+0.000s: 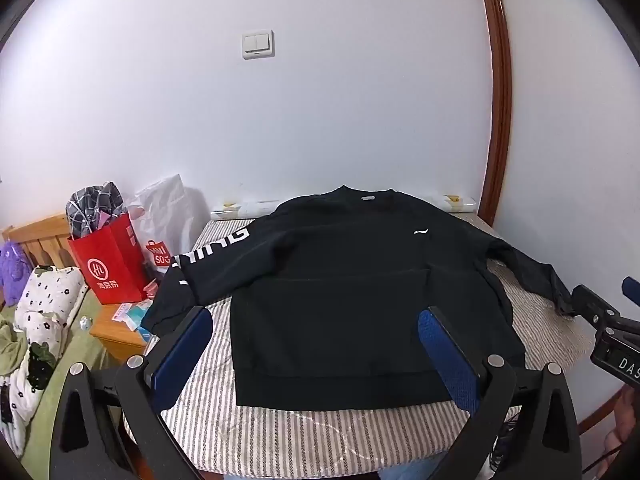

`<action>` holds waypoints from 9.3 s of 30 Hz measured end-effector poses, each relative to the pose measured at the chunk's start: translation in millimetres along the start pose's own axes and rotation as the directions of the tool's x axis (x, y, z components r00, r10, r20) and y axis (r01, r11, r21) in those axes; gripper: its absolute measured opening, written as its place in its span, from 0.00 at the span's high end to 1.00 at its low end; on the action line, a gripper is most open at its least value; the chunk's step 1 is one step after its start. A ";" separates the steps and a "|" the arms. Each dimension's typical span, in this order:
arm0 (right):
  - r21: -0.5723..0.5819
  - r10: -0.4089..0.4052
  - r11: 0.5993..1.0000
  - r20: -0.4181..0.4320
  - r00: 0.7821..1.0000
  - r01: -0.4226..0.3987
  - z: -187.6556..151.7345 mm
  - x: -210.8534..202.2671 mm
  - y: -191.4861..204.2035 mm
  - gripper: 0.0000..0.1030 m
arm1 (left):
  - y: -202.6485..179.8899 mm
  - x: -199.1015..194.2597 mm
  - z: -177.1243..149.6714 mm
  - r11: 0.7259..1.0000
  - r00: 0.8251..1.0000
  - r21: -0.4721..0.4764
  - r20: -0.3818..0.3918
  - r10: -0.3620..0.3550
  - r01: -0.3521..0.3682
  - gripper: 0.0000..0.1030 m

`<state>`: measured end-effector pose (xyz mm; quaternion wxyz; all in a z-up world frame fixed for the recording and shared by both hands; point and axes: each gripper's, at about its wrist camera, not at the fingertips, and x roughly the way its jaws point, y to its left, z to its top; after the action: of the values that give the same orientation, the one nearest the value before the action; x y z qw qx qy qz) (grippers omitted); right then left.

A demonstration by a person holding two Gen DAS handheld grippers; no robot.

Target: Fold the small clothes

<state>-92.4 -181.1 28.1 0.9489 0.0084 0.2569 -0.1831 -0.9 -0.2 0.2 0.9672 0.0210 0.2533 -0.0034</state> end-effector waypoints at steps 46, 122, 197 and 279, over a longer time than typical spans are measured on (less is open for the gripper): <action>0.022 -0.010 1.000 -0.033 0.999 0.011 -12.3 4.4 -10.5 0.00 | 8.2 0.9 -7.5 1.000 0.999 0.003 -0.035 0.018 -0.018 0.00; 0.028 0.083 0.997 -0.270 0.959 -0.078 -30.0 215.3 43.2 0.02 | 176.4 286.3 -61.8 0.959 0.879 -0.122 -0.441 0.180 -0.257 0.19; -0.097 0.155 0.979 -0.217 0.964 -0.180 39.2 316.4 -0.3 0.10 | 10.8 310.6 87.1 0.970 0.942 -0.042 -0.232 -0.242 0.239 0.47; -0.237 0.591 0.697 -0.345 0.729 -0.677 126.5 543.0 422.5 0.86 | 163.7 415.9 7.0 0.991 0.950 -0.120 -0.301 -0.087 0.053 0.93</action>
<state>552.4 12.8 -161.5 0.9000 -0.0477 0.3796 0.2088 367.9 164.8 -191.2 0.9153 -0.0411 0.4002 -0.0207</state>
